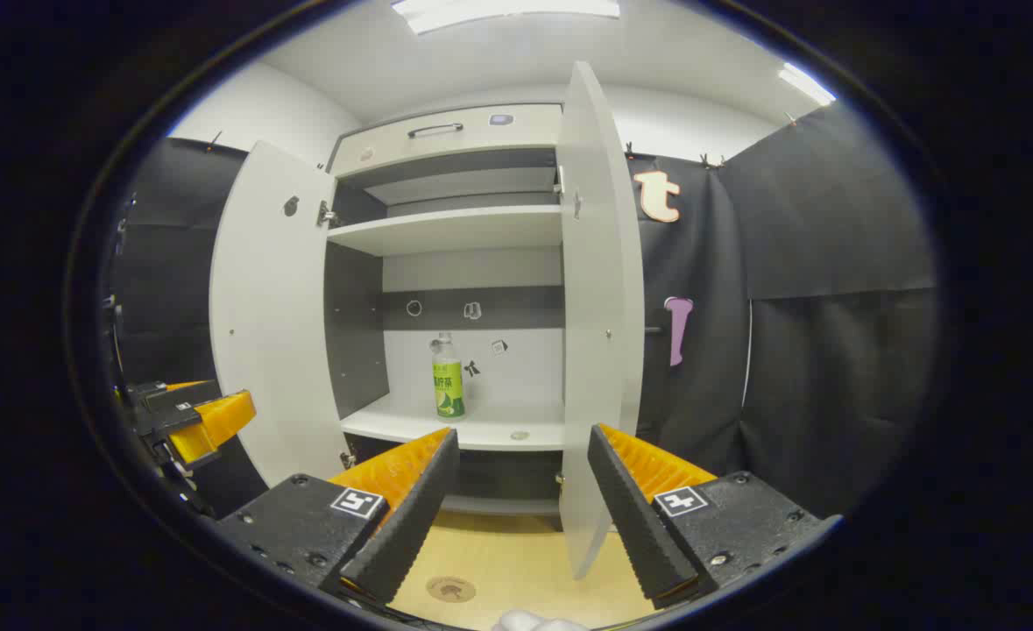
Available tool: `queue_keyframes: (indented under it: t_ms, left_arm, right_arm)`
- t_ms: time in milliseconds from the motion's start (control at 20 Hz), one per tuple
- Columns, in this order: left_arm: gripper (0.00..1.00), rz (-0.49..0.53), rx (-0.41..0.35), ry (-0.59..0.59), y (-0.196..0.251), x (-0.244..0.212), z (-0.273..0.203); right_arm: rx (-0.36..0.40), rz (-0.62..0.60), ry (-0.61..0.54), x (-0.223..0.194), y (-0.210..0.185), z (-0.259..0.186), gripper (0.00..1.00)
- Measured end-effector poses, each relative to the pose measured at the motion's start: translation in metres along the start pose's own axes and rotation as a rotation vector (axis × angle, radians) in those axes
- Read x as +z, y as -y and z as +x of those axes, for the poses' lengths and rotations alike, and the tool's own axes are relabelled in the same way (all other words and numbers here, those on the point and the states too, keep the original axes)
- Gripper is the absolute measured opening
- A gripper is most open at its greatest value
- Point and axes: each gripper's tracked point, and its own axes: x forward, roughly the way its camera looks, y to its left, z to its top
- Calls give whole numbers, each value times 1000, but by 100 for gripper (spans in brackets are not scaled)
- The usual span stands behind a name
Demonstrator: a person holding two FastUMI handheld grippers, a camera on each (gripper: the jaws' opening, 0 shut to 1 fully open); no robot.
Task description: Grasp the bottle in the cabinet with the left hand and place it on the coaster, then close the right door with the right hand and the left door with the left hand.
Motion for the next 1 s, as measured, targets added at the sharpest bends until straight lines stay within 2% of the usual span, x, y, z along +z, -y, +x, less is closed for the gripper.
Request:
queue_keyframes:
  t_ms: [650,850,1000]
  left_arm:
    - [95,9,-4,3,-5,-4,23]
    - [95,15,-30,41,3,6,64]
    - [95,9,-59,88,19,18,117]
  right_arm:
    - [4,-5,-10,-4,-9,15,96]
    - [3,-7,-16,-2,-12,21,96]
    - [6,-15,-24,0,-18,27,96]
